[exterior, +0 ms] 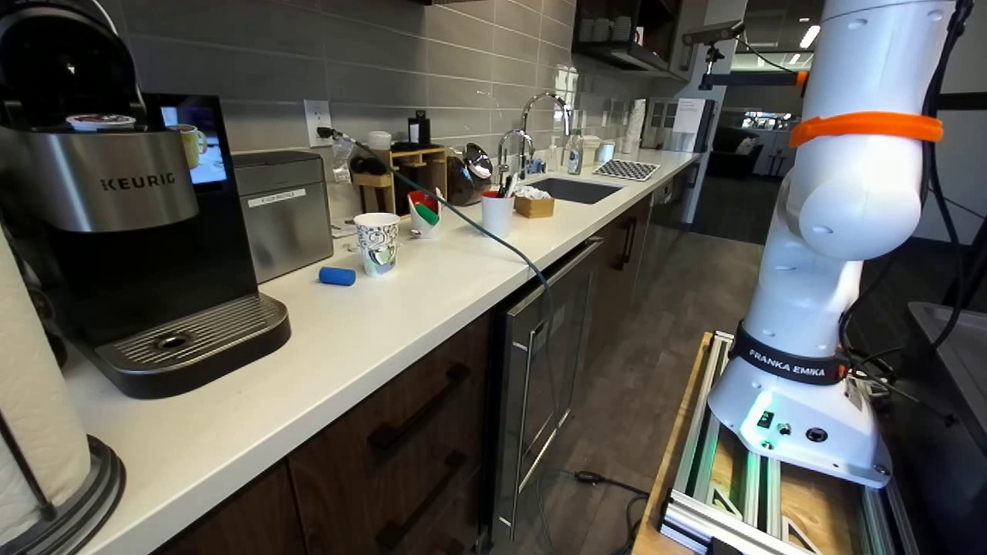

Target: Move the cup to the left

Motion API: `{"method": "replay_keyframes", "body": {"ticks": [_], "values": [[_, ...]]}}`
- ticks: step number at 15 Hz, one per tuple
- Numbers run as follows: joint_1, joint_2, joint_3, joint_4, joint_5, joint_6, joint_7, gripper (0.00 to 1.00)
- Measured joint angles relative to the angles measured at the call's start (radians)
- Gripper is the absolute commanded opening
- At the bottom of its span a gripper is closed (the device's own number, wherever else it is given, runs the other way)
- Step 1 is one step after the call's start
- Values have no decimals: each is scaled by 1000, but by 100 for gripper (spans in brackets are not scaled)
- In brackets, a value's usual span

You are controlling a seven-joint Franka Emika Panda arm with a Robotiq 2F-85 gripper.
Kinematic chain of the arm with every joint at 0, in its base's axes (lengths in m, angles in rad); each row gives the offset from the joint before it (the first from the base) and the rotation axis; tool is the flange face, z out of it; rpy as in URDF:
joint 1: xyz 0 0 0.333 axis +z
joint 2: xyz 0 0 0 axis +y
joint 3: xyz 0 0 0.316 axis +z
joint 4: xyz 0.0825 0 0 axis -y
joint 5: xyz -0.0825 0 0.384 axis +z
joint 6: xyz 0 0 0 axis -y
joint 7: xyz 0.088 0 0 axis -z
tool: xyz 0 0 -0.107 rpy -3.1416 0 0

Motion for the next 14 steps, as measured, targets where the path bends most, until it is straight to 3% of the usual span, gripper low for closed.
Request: {"method": "replay_keyframes", "body": {"ticks": [7,14], "values": [[1,36,1,21,-14,22,0,2],[3,53,-1,28,-66,22,0,0]]}}
